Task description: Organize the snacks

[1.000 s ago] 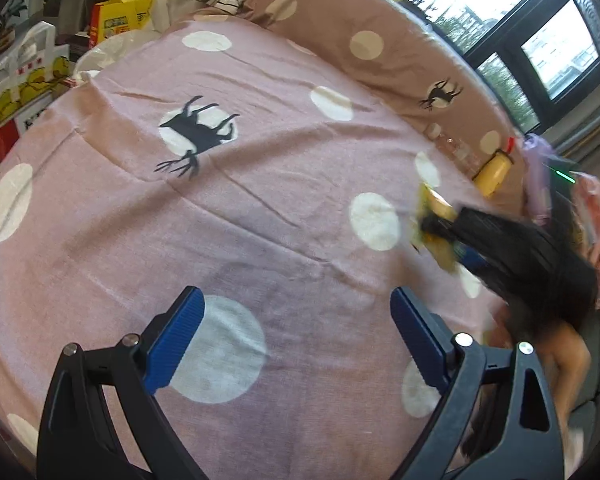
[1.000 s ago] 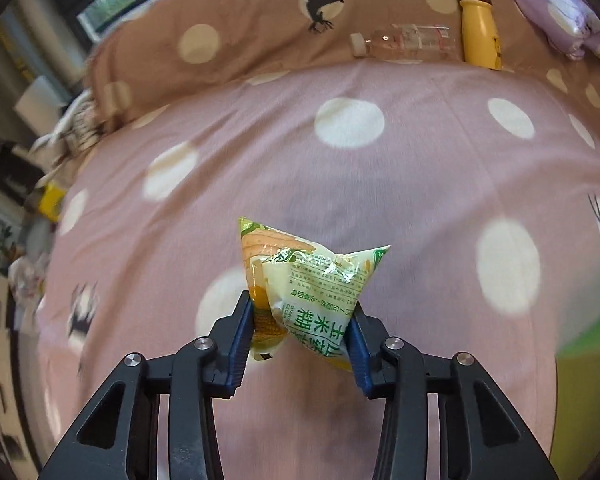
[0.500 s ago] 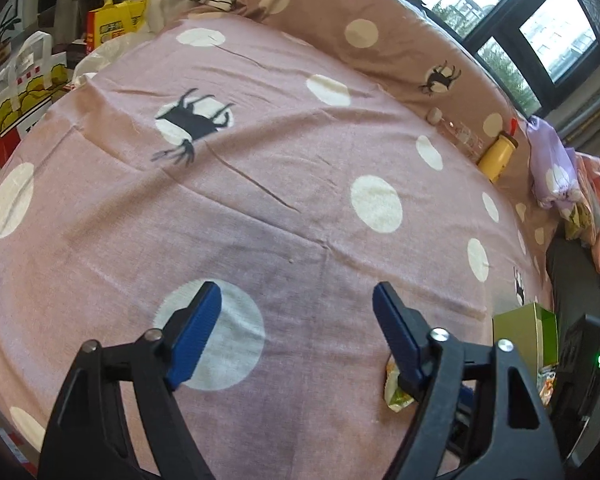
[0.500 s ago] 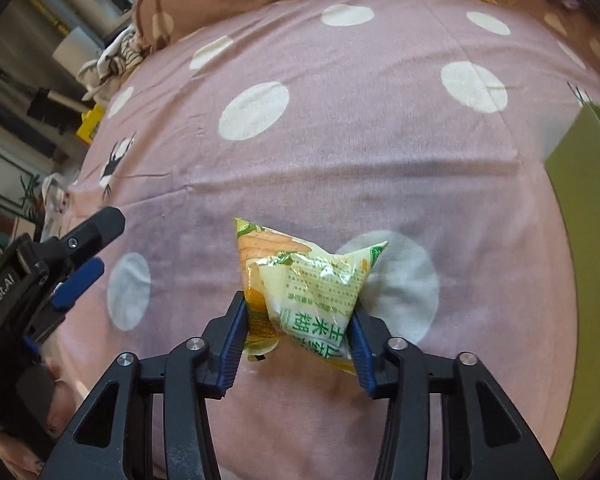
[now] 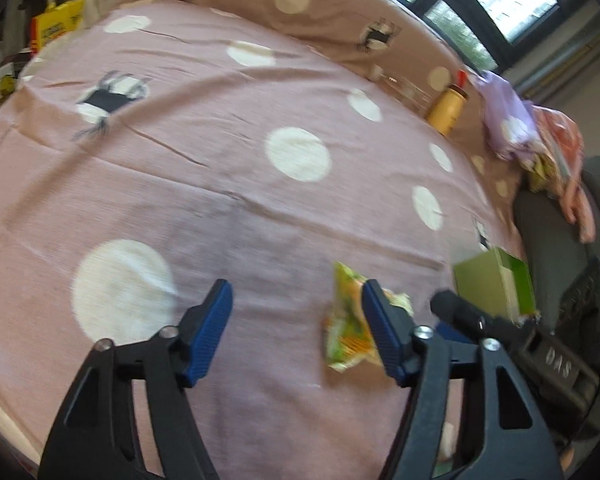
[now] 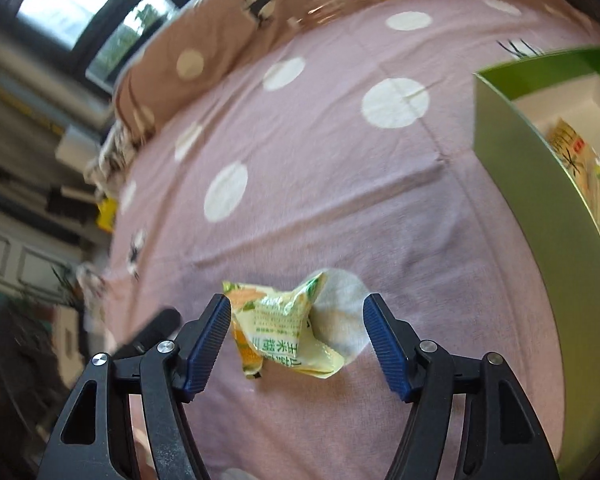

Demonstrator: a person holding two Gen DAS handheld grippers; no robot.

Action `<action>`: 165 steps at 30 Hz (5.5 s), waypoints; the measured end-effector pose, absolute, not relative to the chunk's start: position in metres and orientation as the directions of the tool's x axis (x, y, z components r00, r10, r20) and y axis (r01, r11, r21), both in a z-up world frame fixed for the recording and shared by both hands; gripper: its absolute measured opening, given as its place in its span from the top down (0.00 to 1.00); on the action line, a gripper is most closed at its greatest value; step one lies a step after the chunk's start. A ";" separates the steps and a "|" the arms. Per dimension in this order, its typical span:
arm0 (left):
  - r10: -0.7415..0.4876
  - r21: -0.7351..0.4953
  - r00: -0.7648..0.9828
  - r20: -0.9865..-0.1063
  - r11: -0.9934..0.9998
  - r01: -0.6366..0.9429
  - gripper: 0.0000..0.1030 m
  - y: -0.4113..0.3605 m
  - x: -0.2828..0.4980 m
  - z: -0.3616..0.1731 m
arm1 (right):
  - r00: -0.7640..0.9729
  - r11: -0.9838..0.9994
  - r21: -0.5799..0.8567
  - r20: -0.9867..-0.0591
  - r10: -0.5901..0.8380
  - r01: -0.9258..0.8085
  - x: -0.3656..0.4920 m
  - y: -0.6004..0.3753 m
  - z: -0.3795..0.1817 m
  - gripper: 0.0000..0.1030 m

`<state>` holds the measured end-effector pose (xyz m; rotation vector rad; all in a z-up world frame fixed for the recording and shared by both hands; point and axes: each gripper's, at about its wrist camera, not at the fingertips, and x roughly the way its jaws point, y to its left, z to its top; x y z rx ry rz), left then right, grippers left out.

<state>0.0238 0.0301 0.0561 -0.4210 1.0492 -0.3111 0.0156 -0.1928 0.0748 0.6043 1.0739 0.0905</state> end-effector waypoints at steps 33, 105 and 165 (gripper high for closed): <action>-0.573 -0.535 0.302 -0.762 0.819 0.204 0.56 -0.027 0.019 0.031 | 0.409 0.731 0.659 -0.725 0.554 0.177 0.034 -0.180 0.038 0.49; -0.764 -0.326 0.397 -0.509 0.597 0.733 0.57 -0.186 -0.026 0.134 | 0.873 0.713 0.682 -0.436 0.217 0.164 -0.066 -0.335 0.153 0.49; -0.661 -0.331 0.166 -0.732 0.558 0.761 0.57 -0.289 -0.002 0.076 | 0.764 0.505 0.700 -0.634 0.115 0.505 -0.069 -0.416 0.082 0.49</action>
